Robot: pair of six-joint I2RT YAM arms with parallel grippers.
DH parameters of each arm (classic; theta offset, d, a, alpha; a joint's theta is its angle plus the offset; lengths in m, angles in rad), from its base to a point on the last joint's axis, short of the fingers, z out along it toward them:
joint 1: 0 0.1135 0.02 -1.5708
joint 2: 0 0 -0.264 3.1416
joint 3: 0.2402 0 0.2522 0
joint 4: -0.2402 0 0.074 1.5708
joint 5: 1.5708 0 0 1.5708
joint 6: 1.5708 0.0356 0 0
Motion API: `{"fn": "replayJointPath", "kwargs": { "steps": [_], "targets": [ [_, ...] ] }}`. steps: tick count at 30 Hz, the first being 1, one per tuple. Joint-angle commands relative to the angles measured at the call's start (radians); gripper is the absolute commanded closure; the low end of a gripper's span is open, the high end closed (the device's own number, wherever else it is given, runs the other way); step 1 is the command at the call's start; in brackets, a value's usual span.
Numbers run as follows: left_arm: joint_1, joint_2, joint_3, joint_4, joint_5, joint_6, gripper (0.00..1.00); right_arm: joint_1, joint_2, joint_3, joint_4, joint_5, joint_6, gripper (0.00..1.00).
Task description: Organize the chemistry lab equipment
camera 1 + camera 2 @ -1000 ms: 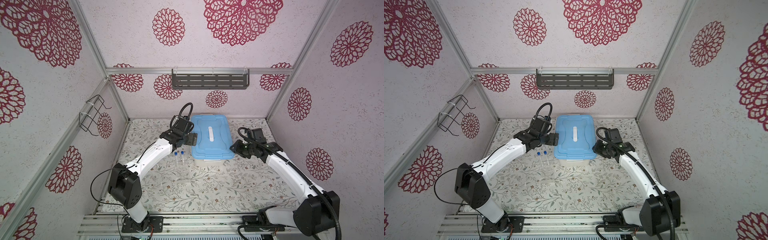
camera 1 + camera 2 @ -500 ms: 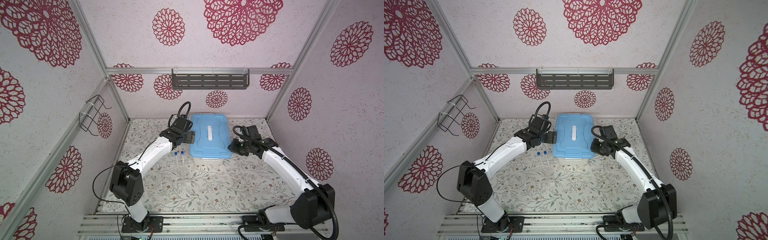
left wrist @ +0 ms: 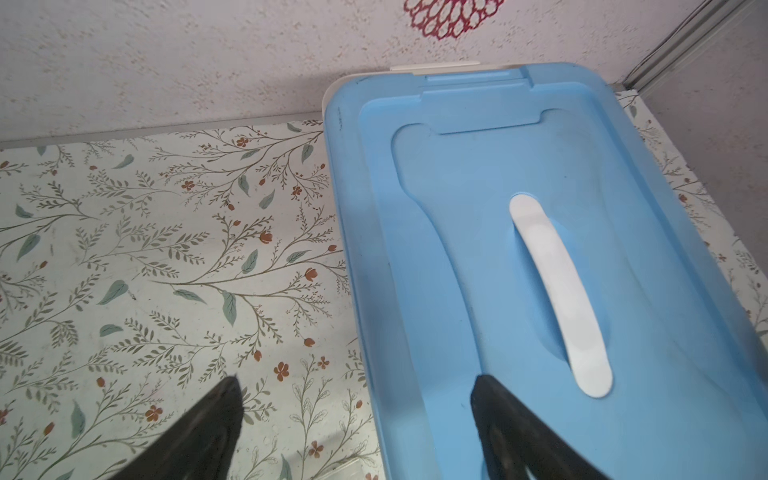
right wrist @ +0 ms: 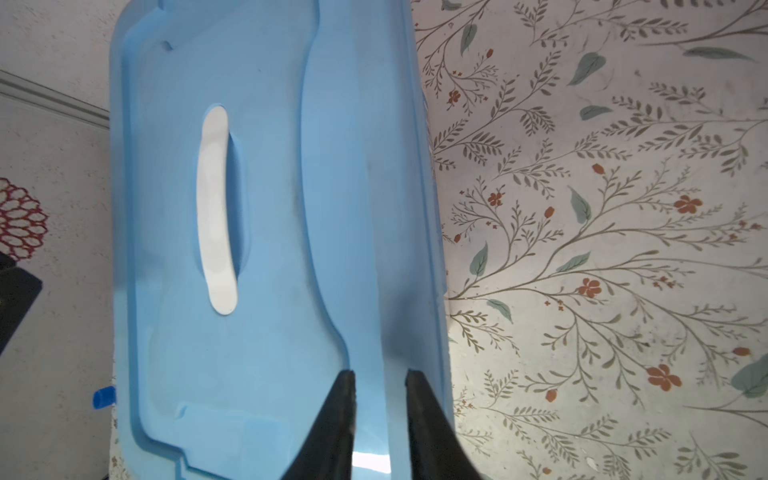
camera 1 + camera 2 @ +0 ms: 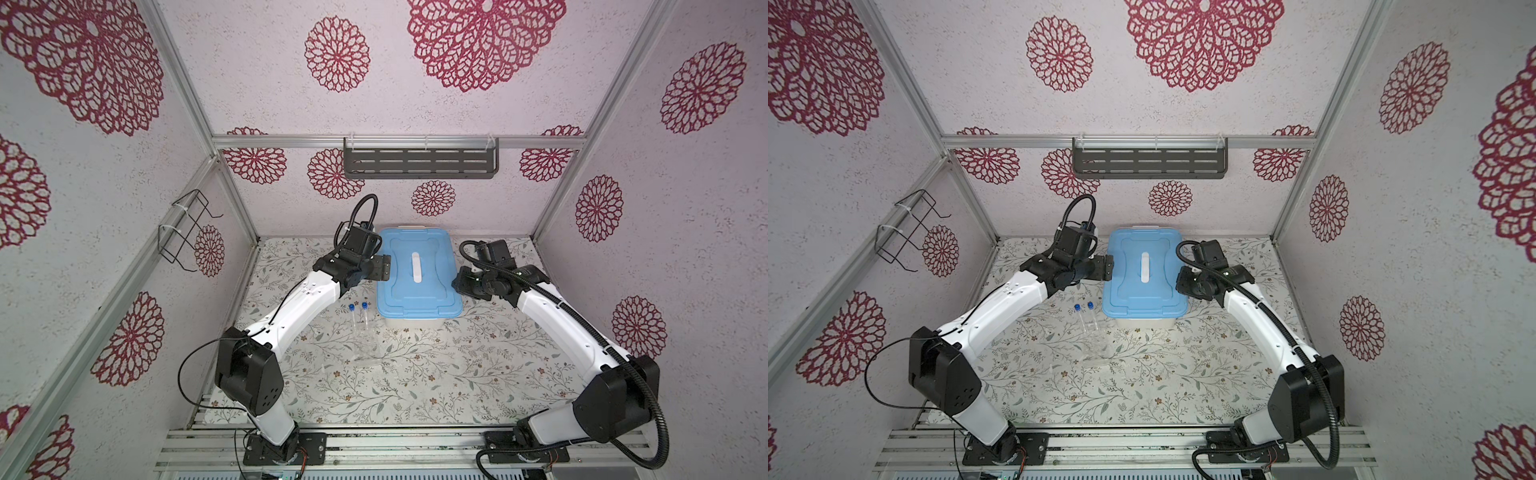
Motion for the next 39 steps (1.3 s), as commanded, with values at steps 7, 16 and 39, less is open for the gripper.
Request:
{"fn": "replayJointPath", "kwargs": {
  "steps": [7,16,39],
  "targets": [
    [0.01,-0.017,0.028,-0.02,0.04,0.0,0.14,0.022,-0.06,0.008,-0.066,0.027,-0.078,0.58],
    [0.019,-0.167,0.016,-0.122,0.076,-0.061,0.11,0.17,-0.236,-0.064,-0.037,-0.046,-0.494,0.5],
    [0.133,-0.512,-0.23,-0.158,0.038,-0.226,0.1,0.285,-0.049,-0.047,-0.044,0.008,-1.617,0.41]
  ]
}}
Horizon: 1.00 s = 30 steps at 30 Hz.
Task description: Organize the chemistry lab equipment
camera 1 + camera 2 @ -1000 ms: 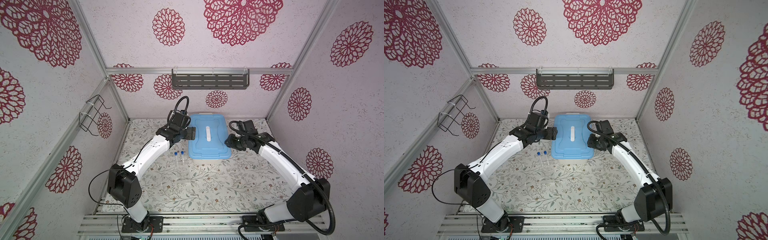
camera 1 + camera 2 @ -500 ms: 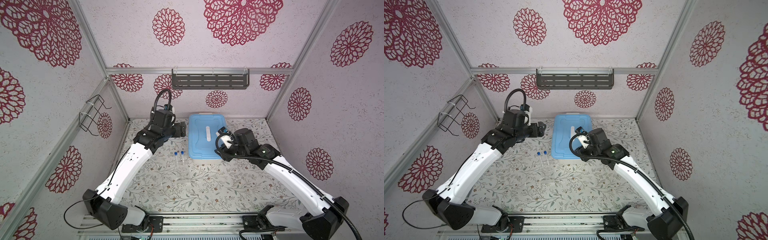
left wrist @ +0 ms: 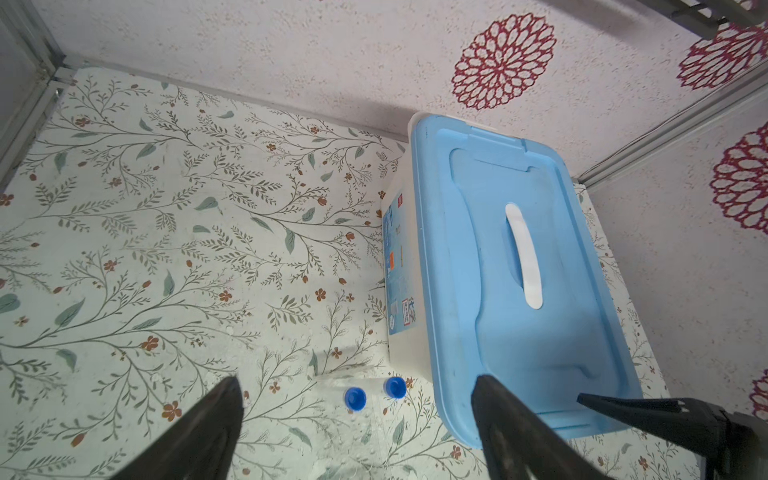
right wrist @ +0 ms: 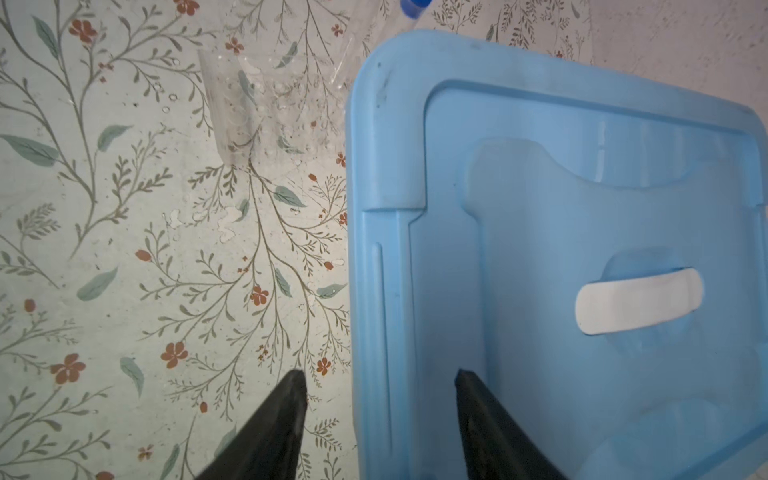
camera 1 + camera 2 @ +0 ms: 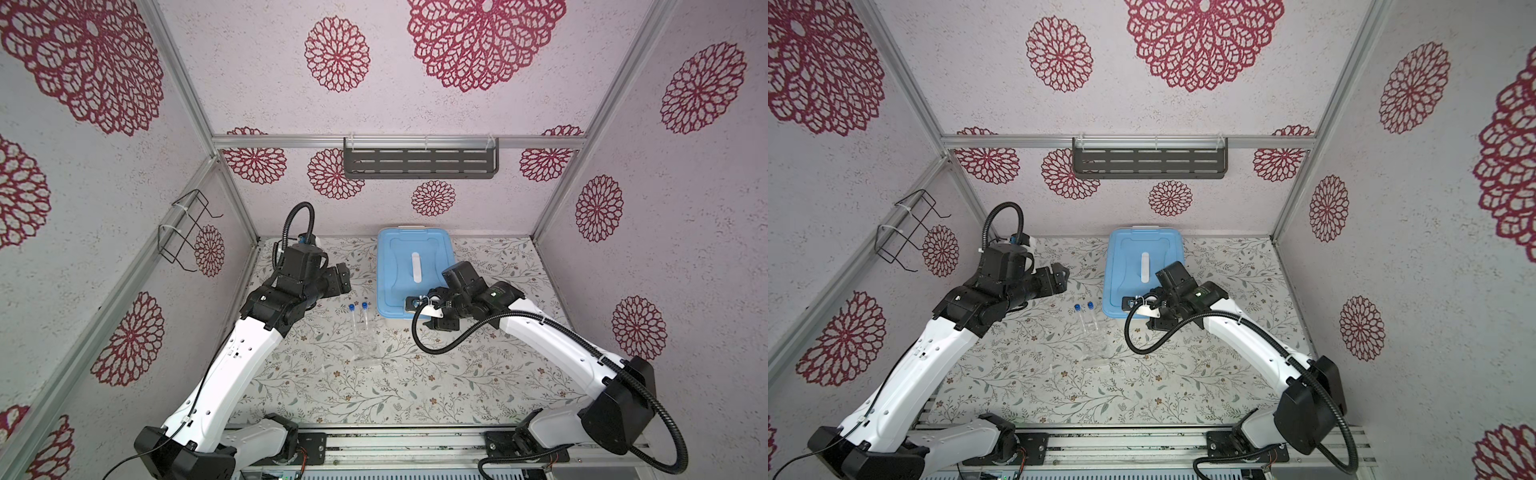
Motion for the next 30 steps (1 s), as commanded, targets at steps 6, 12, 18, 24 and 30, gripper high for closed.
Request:
{"fn": "replayJointPath", "kwargs": {
  "steps": [6,12,18,24,30],
  "targets": [
    [0.007,-0.042,-0.021,0.017,-0.011,-0.051,0.1,0.019,-0.034,-0.005,0.072,0.166,-0.111,0.44],
    [0.007,-0.056,-0.039,0.02,-0.016,-0.051,0.1,0.062,-0.042,-0.029,0.133,0.26,-0.229,0.45],
    [0.01,-0.076,-0.062,0.031,-0.024,-0.048,0.1,0.064,-0.018,0.024,0.023,0.159,-0.23,0.41],
    [0.011,-0.085,-0.073,0.034,-0.03,-0.041,0.1,0.068,0.011,0.003,0.032,0.248,-0.229,0.41],
    [0.013,-0.08,-0.071,0.029,-0.045,-0.028,0.09,0.075,0.027,0.019,0.055,0.286,-0.233,0.47]
  ]
}}
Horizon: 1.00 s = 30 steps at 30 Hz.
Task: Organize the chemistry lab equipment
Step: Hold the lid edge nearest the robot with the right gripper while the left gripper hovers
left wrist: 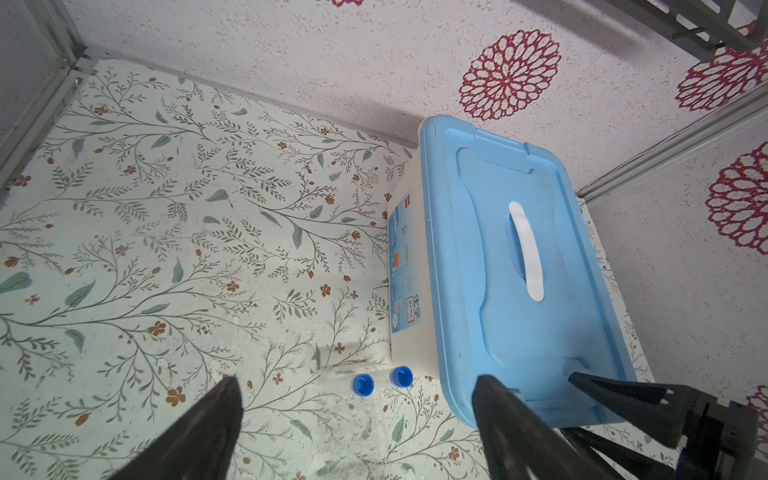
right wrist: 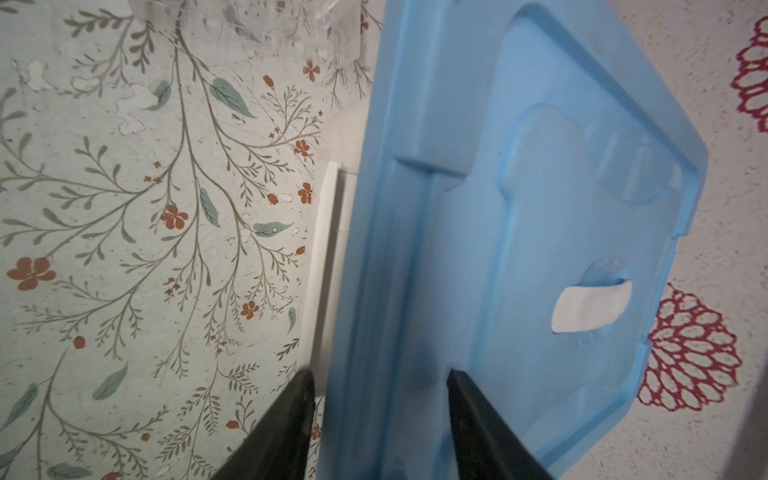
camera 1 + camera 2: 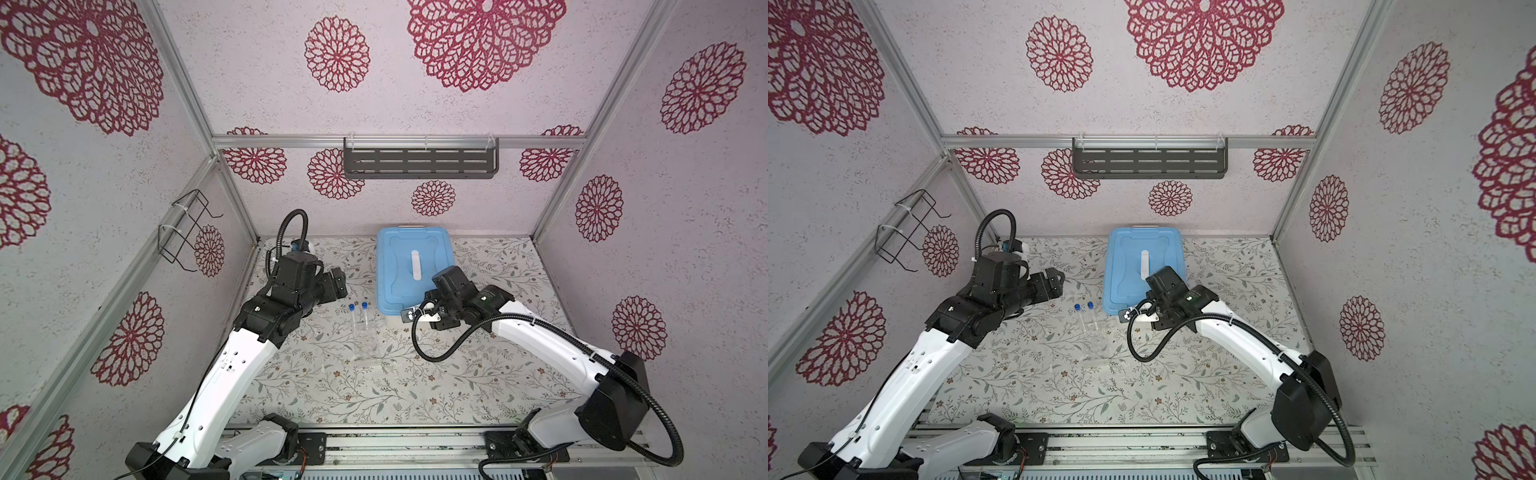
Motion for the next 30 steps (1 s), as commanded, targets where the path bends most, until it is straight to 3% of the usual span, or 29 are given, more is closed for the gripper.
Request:
{"fn": "replayJointPath", "kwargs": {
  "steps": [1,6,16,21,23,24,26,28,30],
  "targets": [
    [0.011,-0.011,-0.008,0.017,-0.024,0.003,0.09,0.007,0.0,0.034,0.005,0.035,-0.027,0.47],
    [0.015,-0.031,-0.025,0.001,-0.052,0.003,0.09,0.007,0.033,0.095,-0.051,0.026,-0.044,0.56],
    [0.027,-0.078,-0.056,-0.017,-0.077,0.016,0.08,-0.01,0.082,0.136,-0.093,-0.049,-0.04,0.6],
    [0.031,-0.09,-0.052,-0.028,-0.085,0.022,0.08,-0.01,0.091,0.128,-0.11,-0.032,-0.037,0.57],
    [0.032,-0.092,-0.051,-0.027,-0.086,0.021,0.08,-0.012,0.085,0.142,-0.086,-0.017,-0.005,0.51],
    [0.033,-0.094,-0.053,-0.024,-0.085,0.019,0.08,-0.013,0.075,0.138,-0.049,-0.023,0.034,0.46],
    [0.034,-0.093,-0.057,-0.016,-0.073,0.015,0.08,-0.021,0.053,0.133,-0.025,-0.095,0.089,0.45],
    [0.033,-0.089,-0.061,-0.002,-0.028,0.021,0.08,-0.022,0.039,0.134,-0.034,-0.139,0.152,0.44],
    [0.035,-0.071,-0.055,0.041,0.11,0.057,0.05,-0.022,0.024,0.143,-0.044,-0.169,0.242,0.4]
  ]
}}
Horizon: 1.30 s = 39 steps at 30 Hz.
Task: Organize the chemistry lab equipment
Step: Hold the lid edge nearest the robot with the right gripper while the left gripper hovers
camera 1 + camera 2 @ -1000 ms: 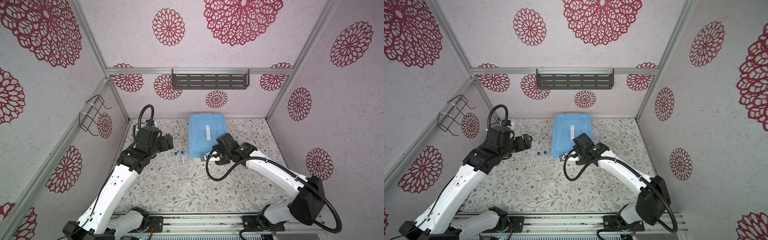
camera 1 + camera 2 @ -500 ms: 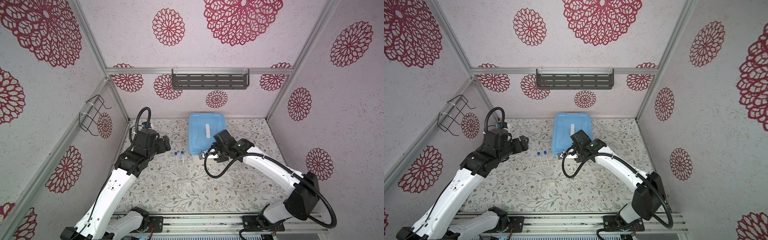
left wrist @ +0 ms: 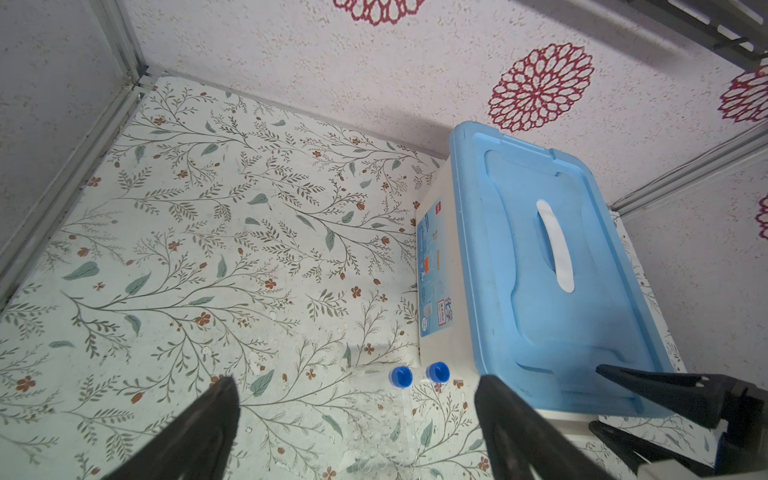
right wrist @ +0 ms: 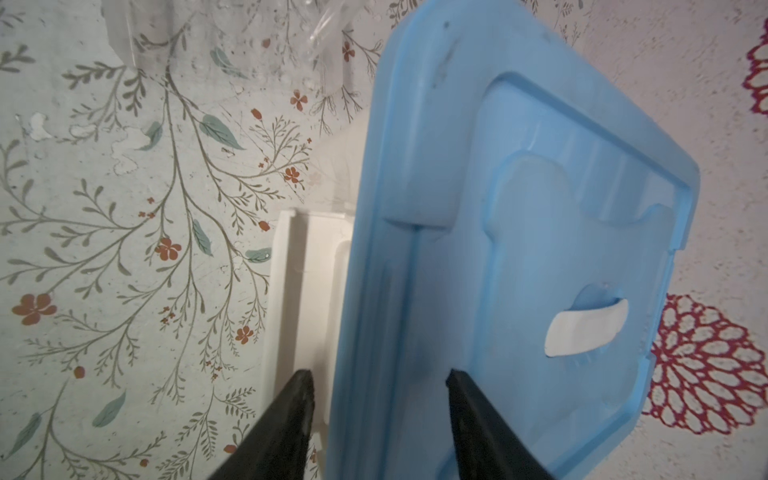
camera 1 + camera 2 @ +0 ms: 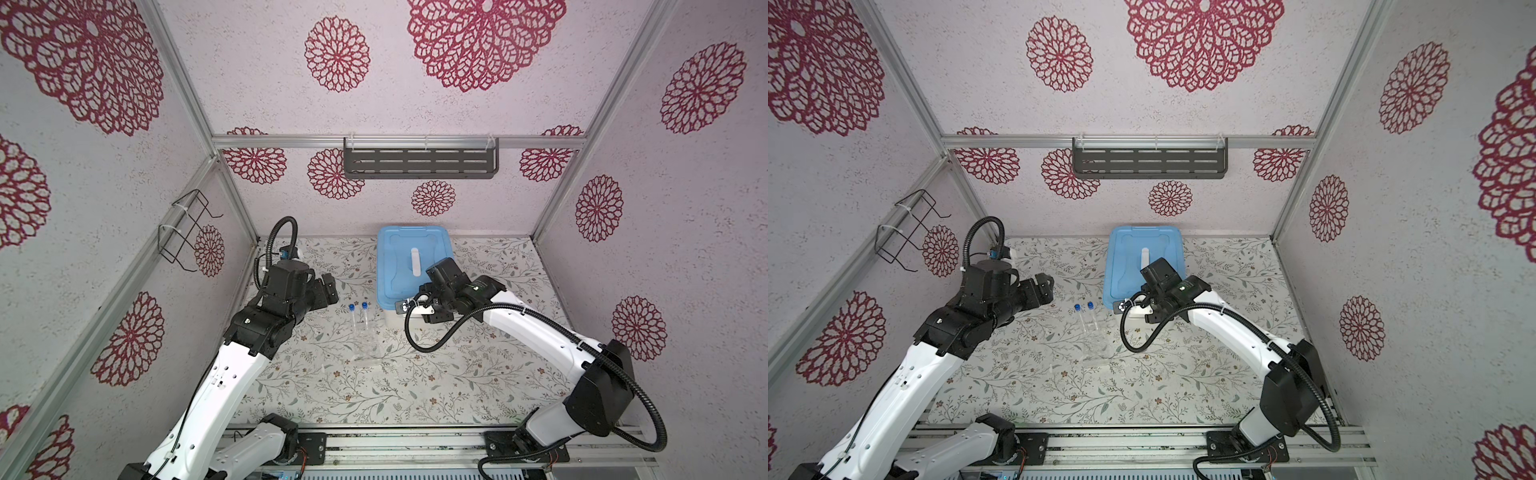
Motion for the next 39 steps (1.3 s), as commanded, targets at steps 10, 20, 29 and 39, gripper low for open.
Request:
{"fn": "replayJointPath", "kwargs": {
  "steps": [10,20,29,39],
  "targets": [
    [-0.006,0.292,0.187,0.09,0.547,0.113,0.09,0.018,-0.191,0.01,0.031,-0.035,1.08,0.48],
    [-0.006,0.552,0.371,0.03,0.401,0.136,0.09,0.006,-0.276,-0.125,0.005,-0.13,1.525,0.45],
    [-0.008,0.788,0.558,-0.105,0.489,0.115,0.11,-0.085,-0.262,-0.074,-0.062,-0.084,1.562,0.47],
    [-0.085,0.89,0.63,-0.079,0.575,0.103,0.16,-0.157,-0.348,-0.126,-0.062,-0.066,1.585,0.51]
  ]
}}
